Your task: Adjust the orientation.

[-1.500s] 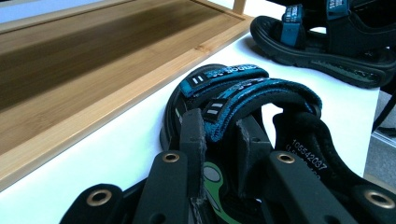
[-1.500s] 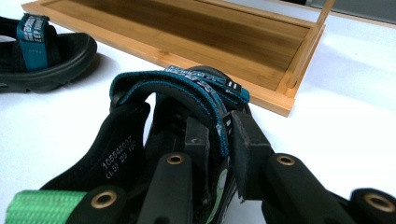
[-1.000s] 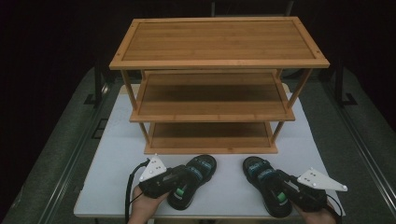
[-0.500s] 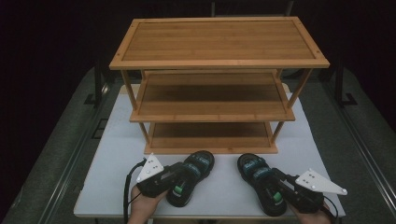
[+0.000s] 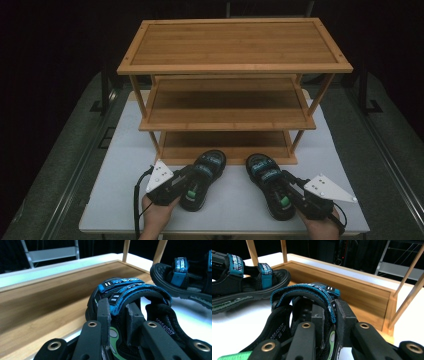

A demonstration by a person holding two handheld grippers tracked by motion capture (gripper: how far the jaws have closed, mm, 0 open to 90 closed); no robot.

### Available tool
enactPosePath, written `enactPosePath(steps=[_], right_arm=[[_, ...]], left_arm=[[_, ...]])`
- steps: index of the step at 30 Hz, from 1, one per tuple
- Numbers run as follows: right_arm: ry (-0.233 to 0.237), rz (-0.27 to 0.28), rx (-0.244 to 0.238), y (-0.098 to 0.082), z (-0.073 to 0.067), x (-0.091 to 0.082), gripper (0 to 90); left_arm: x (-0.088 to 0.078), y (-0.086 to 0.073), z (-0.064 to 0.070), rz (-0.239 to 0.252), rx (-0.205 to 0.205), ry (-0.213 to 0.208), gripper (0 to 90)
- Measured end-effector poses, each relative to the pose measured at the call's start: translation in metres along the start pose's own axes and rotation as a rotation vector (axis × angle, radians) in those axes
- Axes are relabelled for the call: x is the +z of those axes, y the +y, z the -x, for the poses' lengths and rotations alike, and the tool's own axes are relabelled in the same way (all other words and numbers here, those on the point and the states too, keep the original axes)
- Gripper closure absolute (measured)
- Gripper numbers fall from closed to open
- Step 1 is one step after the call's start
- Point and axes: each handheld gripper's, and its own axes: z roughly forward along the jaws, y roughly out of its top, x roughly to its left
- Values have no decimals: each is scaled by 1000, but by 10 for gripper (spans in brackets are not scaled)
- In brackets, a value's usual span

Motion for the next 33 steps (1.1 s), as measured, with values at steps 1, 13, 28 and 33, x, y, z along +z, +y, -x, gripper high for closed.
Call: enactPosePath(steps=[1, 13, 28, 33], right_arm=[[-5, 9, 0, 1, -1, 2, 777], [-44, 39, -7, 13, -4, 24, 776], [-95, 52, -16, 21, -7, 58, 776], [-116, 42, -15, 22, -5, 73, 776]], left_arm=[[1, 1, 0, 3, 1, 2, 768], [16, 5, -5, 42, -27, 61, 767], [42, 10, -4, 53, -31, 94, 767], [55, 11, -3, 47, -43, 106, 767]])
